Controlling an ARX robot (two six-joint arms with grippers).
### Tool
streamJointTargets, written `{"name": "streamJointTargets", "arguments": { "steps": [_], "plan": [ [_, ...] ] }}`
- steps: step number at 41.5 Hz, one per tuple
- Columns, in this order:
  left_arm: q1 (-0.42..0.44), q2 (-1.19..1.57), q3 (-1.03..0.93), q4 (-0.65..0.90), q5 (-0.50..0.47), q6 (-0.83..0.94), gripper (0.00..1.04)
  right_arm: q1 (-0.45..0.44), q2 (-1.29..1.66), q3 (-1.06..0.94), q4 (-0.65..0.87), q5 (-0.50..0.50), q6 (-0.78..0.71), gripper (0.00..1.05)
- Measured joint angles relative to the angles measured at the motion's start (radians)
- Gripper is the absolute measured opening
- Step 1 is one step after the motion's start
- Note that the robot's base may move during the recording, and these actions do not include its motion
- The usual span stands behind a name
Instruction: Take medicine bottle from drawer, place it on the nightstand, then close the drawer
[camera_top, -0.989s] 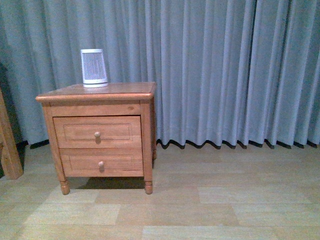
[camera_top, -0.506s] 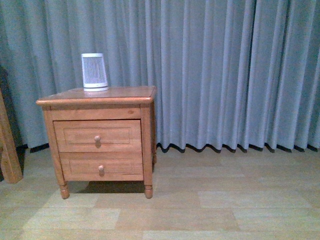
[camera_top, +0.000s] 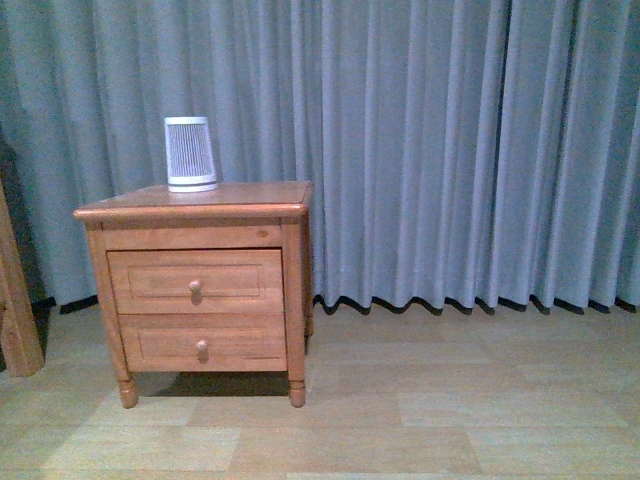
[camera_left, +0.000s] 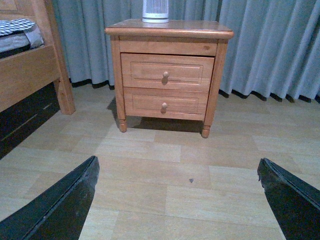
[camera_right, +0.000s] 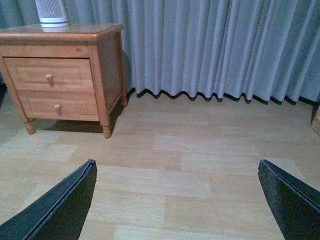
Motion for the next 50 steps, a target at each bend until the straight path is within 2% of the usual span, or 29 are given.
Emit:
{"name": "streamJointTargets", "arguments": {
  "steps": [50],
  "plan": [
    [0.000,0.000,0.000,0.000,0.000,0.000,0.98,0.000,0.000,0.000,0.000,0.000,0.000,0.98]
  ]
}}
